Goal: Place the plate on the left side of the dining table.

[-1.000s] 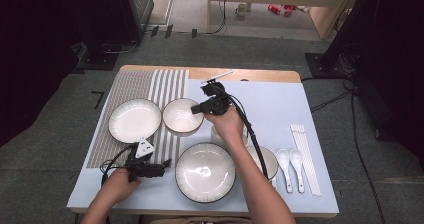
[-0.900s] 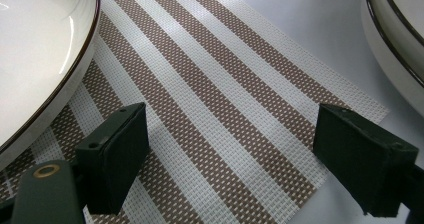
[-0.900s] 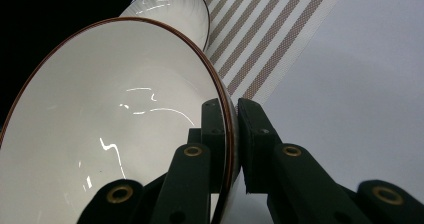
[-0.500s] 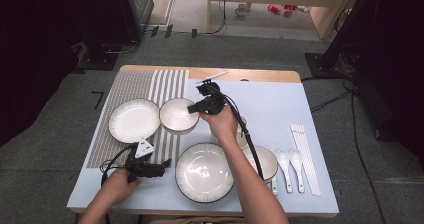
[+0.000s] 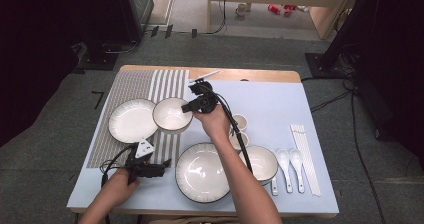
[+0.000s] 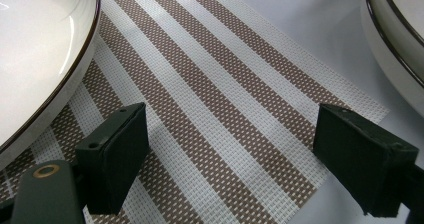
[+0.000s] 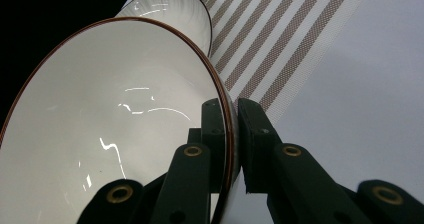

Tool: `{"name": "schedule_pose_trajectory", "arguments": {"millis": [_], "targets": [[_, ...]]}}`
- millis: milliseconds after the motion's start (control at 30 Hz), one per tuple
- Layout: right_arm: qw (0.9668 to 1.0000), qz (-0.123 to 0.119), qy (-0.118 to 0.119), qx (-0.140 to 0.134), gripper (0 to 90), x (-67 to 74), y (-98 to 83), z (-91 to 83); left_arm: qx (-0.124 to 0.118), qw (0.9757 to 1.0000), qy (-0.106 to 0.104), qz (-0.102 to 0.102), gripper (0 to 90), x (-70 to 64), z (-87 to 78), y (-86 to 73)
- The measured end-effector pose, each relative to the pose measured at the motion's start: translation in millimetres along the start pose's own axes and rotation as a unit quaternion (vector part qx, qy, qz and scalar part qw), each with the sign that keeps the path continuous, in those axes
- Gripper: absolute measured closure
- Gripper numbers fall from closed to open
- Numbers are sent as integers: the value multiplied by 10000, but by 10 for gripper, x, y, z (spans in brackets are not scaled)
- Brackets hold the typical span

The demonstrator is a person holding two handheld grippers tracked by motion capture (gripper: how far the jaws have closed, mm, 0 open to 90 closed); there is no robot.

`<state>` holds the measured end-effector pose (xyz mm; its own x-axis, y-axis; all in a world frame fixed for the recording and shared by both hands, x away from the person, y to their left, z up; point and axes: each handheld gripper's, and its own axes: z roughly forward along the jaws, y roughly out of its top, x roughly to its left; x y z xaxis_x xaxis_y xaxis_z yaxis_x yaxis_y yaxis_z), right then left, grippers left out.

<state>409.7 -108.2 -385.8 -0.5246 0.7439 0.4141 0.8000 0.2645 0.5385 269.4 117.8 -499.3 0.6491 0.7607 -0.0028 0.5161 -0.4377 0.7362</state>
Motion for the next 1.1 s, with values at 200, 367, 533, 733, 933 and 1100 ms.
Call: {"name": "schedule_pose_trajectory", "arguments": {"millis": [200, 367, 533, 733, 933, 1100], "targets": [[10000, -30, -7, 46, 830, 27, 51, 57, -4, 10000, -13, -24, 147, 1, 0, -1], [10000, -53, 16, 42, 830, 36, 73, 93, -8, 10000, -6, -22, 147, -1, 1, -1], [10000, -17, 23, 47, 830, 29, 94, 138, -10, 10000, -5, -9, 147, 2, 1, -1], [10000, 38, 75, 26, 830, 37, 127, 182, -9, 10000, -4, -8, 147, 1, 2, 0], [9999, 68, 51, 62, 830, 40, 142, 250, -2, 10000, -4, -5, 147, 1, 1, 0], [9999, 104, 46, 58, 829, 36, 153, 293, -6, 10000, 1, -4, 147, 0, 1, 0]]}}
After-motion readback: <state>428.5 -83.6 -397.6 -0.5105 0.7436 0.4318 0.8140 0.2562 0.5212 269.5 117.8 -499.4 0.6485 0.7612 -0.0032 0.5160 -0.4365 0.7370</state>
